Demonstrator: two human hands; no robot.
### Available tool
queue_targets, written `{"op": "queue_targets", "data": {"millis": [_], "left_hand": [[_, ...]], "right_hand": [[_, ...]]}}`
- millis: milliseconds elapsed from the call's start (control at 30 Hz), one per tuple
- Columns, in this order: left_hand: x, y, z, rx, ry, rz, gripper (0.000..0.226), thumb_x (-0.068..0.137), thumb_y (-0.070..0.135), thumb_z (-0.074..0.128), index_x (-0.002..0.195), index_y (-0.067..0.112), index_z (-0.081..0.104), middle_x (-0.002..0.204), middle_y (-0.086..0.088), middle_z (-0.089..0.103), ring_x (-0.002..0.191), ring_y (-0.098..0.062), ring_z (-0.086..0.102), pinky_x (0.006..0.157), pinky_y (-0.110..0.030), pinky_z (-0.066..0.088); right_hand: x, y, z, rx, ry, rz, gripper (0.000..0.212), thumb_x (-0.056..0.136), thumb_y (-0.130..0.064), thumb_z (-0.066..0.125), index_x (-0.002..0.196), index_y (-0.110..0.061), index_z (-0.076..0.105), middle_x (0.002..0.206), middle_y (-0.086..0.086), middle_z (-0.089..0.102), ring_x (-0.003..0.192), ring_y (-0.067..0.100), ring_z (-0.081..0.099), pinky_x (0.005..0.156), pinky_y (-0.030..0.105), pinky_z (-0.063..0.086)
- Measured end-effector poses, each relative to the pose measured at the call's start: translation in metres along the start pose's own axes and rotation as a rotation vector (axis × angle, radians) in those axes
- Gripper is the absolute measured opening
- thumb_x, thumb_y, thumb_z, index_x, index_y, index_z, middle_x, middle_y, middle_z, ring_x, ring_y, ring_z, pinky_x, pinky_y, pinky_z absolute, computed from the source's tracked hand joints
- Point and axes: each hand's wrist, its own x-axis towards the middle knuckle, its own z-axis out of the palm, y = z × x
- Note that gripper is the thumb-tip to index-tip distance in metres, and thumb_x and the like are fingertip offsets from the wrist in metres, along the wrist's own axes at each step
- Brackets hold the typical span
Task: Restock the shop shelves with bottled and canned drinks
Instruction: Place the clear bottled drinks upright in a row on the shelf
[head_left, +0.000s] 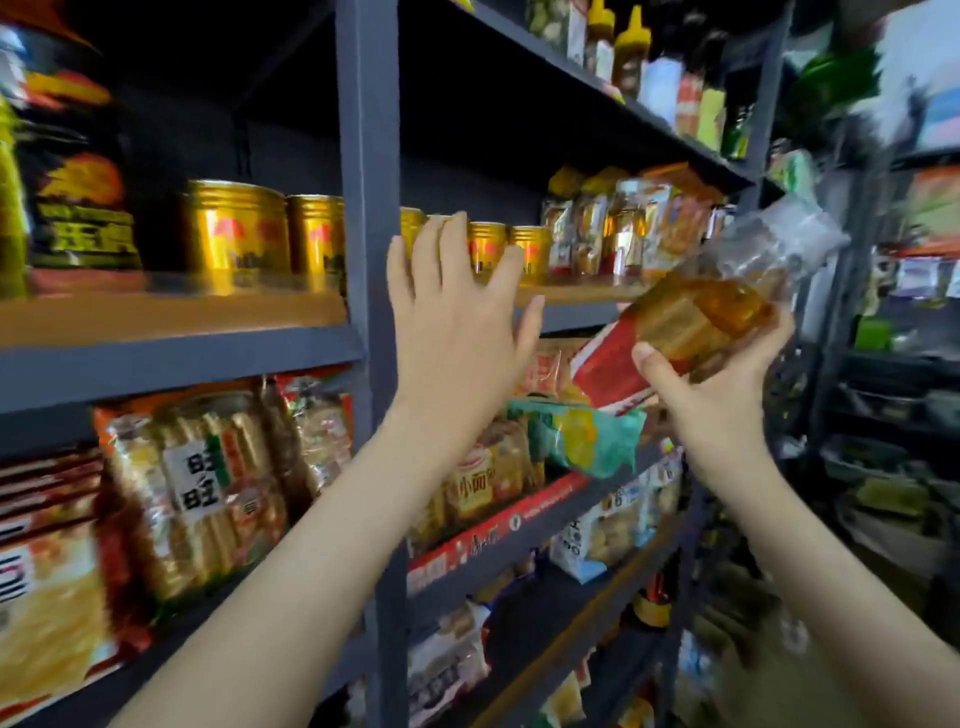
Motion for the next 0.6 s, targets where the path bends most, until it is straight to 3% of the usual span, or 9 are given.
{"op": "queue_targets", "data": {"millis": [167,267,400,433,533,600], "left_hand": [[0.058,0.031,0.063,0.133,-0.116,0.002,0.046,0.091,0.046,0.045,0.126,0.018,0.059,0.139,-0.022,0.048,0.131,-0.039,0.042,0.110,-0.058,0.026],[0.072,0.034,0.097,0.224,-0.174,-0.053,0.052,0.092,0.049,0.049,0.134,0.019,0.052,0.145,-0.023,0.041,0.135,-0.041,0.036,0.111,-0.060,0.023],[0.085,0.043,0.129,0.296,-0.181,-0.056,0.064,0.090,0.059,0.027,0.129,0.018,0.058,0.139,-0.023,0.048,0.129,-0.041,0.044,0.107,-0.060,0.029],[0.087,0.045,0.136,0.310,-0.192,-0.060,0.066,0.089,0.059,0.023,0.127,0.018,0.060,0.138,-0.024,0.049,0.128,-0.041,0.045,0.107,-0.060,0.030],[0.093,0.051,0.155,0.352,-0.205,-0.063,0.067,0.088,0.059,0.023,0.124,0.017,0.062,0.136,-0.024,0.050,0.126,-0.042,0.047,0.106,-0.060,0.032],[0.096,0.050,0.162,0.376,-0.221,-0.079,0.068,0.088,0.059,0.022,0.125,0.017,0.062,0.137,-0.024,0.050,0.126,-0.042,0.046,0.106,-0.060,0.032]], "right_hand": [[0.134,0.044,0.016,0.032,0.095,-0.033,0.113,0.084,-0.031,0.075,0.149,-0.014,-0.016,0.160,0.005,-0.002,0.146,0.015,0.012,0.115,0.025,0.016],[0.193,0.079,0.025,0.069,0.108,-0.061,0.114,0.080,-0.028,0.078,0.149,-0.012,-0.012,0.158,0.011,0.001,0.146,0.021,0.015,0.120,0.039,0.019],[0.238,0.119,0.042,0.051,0.039,-0.080,0.106,0.083,-0.017,0.075,0.149,-0.009,-0.008,0.153,0.008,0.011,0.136,0.011,0.023,0.108,0.011,0.021],[0.248,0.127,0.045,0.056,0.026,-0.078,0.107,0.083,-0.019,0.075,0.149,-0.010,-0.009,0.152,0.009,0.012,0.136,0.012,0.025,0.108,0.010,0.022],[0.281,0.145,0.049,0.042,-0.035,-0.074,0.114,0.078,-0.033,0.075,0.148,-0.014,-0.014,0.158,0.015,0.004,0.144,0.024,0.021,0.119,0.037,0.020],[0.294,0.156,0.053,0.002,-0.098,-0.103,0.110,0.081,-0.024,0.077,0.148,-0.012,-0.009,0.157,0.014,0.003,0.143,0.020,0.017,0.118,0.033,0.018]]}}
